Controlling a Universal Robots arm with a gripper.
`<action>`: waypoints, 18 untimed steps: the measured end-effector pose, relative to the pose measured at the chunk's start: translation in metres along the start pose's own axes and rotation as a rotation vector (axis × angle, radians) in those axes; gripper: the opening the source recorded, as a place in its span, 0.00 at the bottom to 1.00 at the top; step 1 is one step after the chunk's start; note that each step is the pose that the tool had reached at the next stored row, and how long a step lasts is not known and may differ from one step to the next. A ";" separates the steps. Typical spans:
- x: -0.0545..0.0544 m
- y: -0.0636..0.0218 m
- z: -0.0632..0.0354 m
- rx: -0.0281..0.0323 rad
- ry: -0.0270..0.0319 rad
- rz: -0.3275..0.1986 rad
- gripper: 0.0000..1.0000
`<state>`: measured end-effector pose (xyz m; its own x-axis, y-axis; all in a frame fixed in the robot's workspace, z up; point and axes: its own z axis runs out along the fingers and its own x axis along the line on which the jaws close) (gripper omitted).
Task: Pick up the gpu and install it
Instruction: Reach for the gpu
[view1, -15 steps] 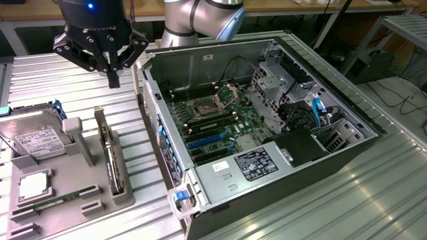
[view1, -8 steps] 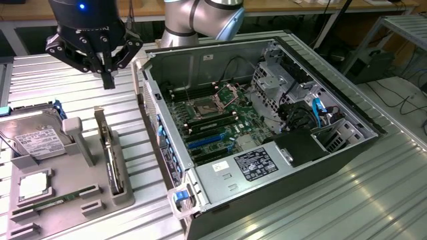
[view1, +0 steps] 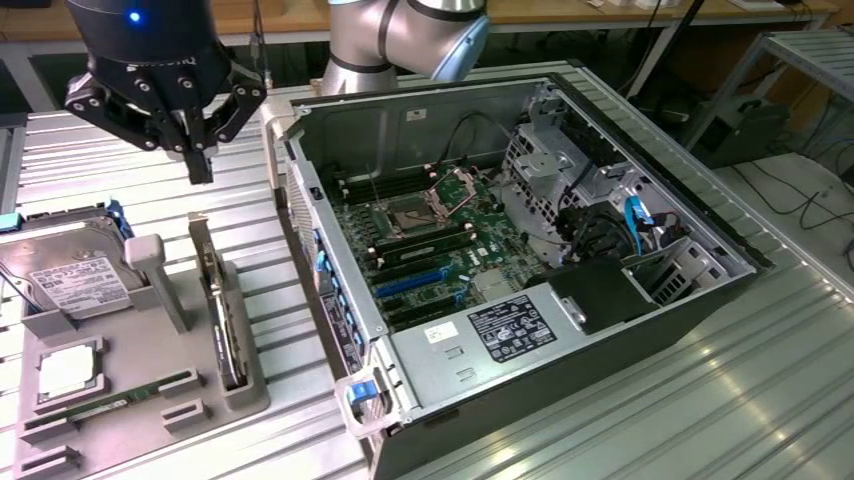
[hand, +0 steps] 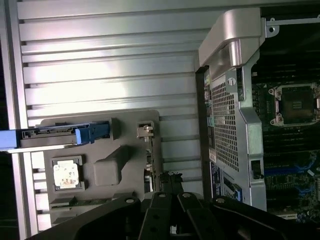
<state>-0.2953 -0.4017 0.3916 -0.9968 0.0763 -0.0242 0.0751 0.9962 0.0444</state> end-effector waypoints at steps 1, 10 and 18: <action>0.002 -0.0013 -0.0002 0.0002 0.0002 0.000 0.11; 0.013 -0.0136 -0.0004 0.0001 0.0001 -0.001 0.11; 0.017 -0.0164 0.0005 -0.0005 0.0014 -0.024 0.11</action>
<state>-0.3131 -0.4167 0.3899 -0.9984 0.0522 -0.0239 0.0511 0.9977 0.0443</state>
